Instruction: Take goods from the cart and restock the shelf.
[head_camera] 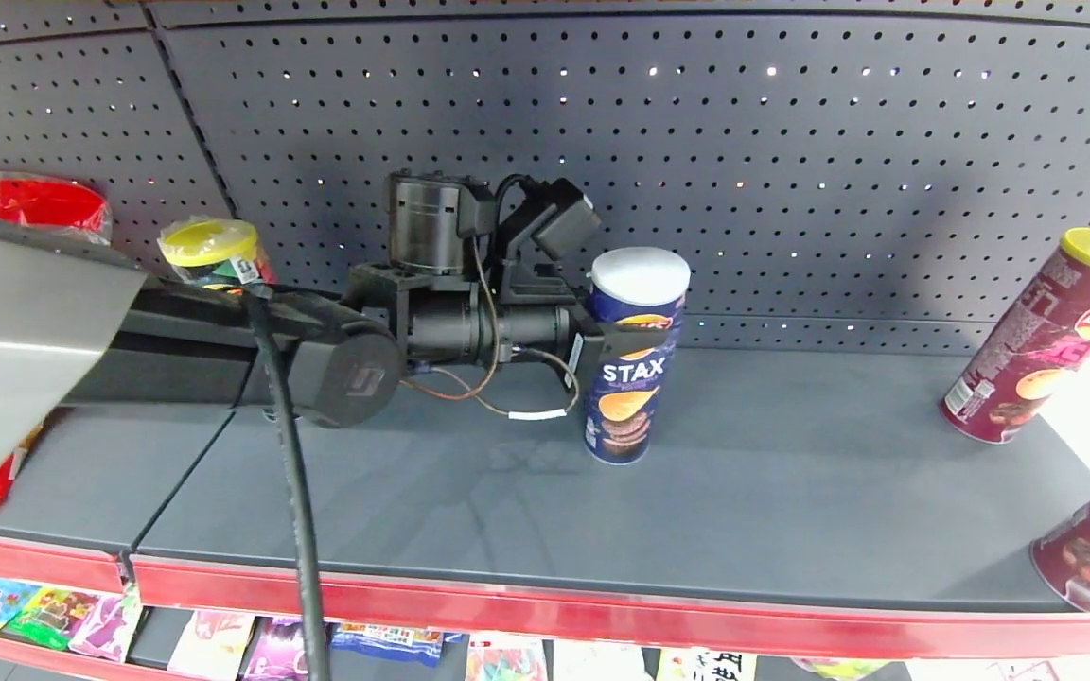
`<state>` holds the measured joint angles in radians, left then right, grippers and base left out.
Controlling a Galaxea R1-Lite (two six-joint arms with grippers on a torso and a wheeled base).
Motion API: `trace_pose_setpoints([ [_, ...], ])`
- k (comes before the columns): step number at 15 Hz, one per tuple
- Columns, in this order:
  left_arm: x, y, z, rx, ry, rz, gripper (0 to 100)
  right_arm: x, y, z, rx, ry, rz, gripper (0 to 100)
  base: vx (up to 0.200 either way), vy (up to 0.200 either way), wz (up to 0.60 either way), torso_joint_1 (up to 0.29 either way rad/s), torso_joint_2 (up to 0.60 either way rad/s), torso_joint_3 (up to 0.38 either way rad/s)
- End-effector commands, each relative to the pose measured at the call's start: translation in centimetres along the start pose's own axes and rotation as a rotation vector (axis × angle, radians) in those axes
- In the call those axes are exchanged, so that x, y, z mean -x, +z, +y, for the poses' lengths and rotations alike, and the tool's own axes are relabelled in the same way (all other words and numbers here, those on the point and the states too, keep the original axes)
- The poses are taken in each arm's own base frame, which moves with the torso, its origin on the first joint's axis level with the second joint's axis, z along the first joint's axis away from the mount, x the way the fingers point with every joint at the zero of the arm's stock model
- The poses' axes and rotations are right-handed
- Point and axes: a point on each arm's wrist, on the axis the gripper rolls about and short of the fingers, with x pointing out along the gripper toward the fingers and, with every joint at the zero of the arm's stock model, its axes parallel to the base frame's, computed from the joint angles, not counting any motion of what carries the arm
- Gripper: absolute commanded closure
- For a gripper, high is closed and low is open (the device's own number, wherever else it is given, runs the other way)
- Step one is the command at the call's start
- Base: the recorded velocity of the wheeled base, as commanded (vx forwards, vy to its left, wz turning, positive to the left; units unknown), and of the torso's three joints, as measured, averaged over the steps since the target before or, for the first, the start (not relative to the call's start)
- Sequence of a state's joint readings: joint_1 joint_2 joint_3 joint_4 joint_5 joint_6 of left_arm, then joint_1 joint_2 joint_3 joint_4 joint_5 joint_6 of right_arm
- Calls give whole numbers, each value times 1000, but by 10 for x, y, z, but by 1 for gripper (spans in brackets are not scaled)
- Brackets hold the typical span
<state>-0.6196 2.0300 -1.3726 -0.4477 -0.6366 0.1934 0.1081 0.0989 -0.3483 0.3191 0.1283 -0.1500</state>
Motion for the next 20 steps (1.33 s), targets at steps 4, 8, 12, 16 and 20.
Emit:
trace_pose_setpoints([
  [4,34,23,-49,48,-53,-21,100,0,0,0,0,5,3,100,0,0,0,0,0,0],
  [8,38,7,-61,39,-77,-34,100,0,0,0,0,5,3,100,0,0,0,0,0,0],
  [12,37,0,-71,36,-104,-28,100,0,0,0,0,5,3,100,0,0,0,0,0,0],
  [16,37,-3,-72,28,-103,-21,100,0,0,0,0,4,-1,100,0,0,0,0,0,0],
  [20,38,-10,-74,25,-110,-1,100,0,1,0,1,4,-3,100,0,0,0,0,0,0],
])
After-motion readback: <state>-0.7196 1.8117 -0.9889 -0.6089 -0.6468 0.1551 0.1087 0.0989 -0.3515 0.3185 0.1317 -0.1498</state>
